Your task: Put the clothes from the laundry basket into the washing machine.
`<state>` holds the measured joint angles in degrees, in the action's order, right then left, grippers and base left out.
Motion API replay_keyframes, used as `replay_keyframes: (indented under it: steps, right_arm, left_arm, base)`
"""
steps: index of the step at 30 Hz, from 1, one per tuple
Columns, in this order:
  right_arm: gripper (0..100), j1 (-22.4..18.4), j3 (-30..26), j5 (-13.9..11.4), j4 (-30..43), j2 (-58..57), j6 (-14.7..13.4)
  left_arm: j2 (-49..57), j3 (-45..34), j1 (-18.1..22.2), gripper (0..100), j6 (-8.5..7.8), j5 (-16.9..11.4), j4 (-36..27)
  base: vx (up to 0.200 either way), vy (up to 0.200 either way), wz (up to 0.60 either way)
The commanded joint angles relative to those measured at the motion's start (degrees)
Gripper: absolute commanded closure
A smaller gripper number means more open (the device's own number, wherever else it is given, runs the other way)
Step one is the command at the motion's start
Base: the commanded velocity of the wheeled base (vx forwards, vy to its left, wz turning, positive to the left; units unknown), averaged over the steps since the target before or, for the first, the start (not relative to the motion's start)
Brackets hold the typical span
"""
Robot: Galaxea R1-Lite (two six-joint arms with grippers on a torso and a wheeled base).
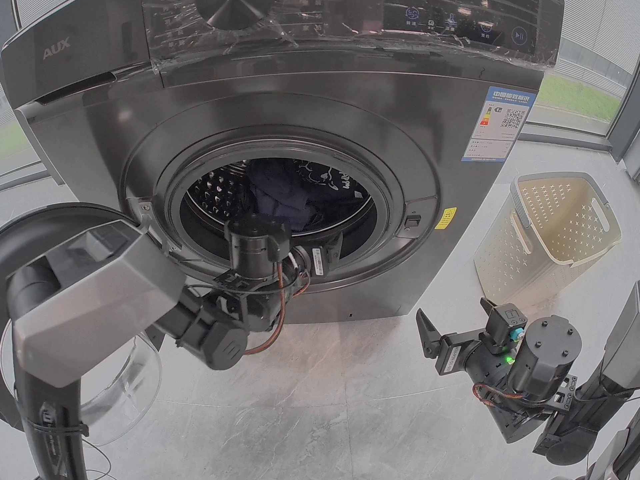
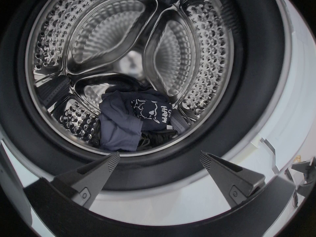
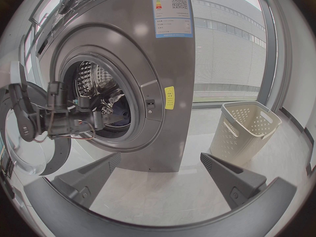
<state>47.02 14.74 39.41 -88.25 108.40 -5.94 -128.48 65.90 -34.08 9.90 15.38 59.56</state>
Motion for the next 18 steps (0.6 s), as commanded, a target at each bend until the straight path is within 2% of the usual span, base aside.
replay_keyframes:
  steps: [1, 3, 4, 7, 9, 11, 12, 13, 14, 16, 18]
  right_arm:
    - [0, 2.64, -4.19, 0.05, -0.08, -3.02, -0.13]
    - [0, 2.64, -4.98, 0.23, -0.08, -3.46, -0.22]
    - [0, 2.73, -6.04, 1.81, -0.08, -4.25, -0.39]
    - [0, 3.78, -8.32, 4.45, 0.01, -8.29, -0.22]
    - [0, 4.22, -9.46, 4.88, 0.01, -10.4, 0.22]
    - [0, 3.34, -11.84, 5.32, 0.01, -14.0, 1.81]
    - [0, 3.34, -11.93, 5.32, 0.01, -14.09, 1.89]
    - [0, 3.34, -11.93, 5.32, 0.01, -14.09, 1.89]
    - [0, 2.99, -13.6, 5.41, 0.01, -18.05, 4.09]
    - [0, 2.38, -14.3, 5.41, 0.09, -20.86, 5.5]
    - [0, 1.76, -14.74, 5.68, 0.88, -23.23, 6.11]
  left_arm:
    - [25.21, -29.6, -6.87, 0, -0.58, -1.59, 5.65]
    - [27.93, -33.03, -6.96, 0, -0.85, -1.5, 5.74]
    - [32.5, -38.57, -6.96, 0, -2.16, -1.06, 6.35]
    - [39.97, -45.95, -6.78, 0, -2.69, -0.97, 7.67]
    - [42.34, -47.88, -6.7, 0, -2.69, -0.88, 7.67]
    - [48.06, -51.84, -6.52, 0, -4.45, 0.0, 6.62]
    - [48.32, -52.1, -6.43, 0, -4.63, 0.08, 6.62]
    - [48.32, -52.1, -6.43, 0, -4.63, 0.08, 6.62]
    - [52.19, -56.15, -5.91, 0, -7.61, 3.07, 6.44]
    - [55.09, -58.26, -5.73, 0, -8.4, 4.65, 6.35]
    - [58.6, -60.45, -5.82, 0, -8.76, 4.83, 6.0]
  base:
    - [0.0, 0.0, 0.0]
    - [0.0, 0.0, 0.0]
    - [0.0, 0.0, 0.0]
    - [0.0, 0.0, 0.0]
    - [0.0, 0.0, 0.0]
    - [0.0, 0.0, 0.0]
    - [0.0, 0.0, 0.0]
    - [-0.2, 0.0, 0.0]
    - [-0.2, 0.0, 0.0]
    - [-0.2, 0.0, 0.0]
    - [-0.2, 0.0, 0.0]
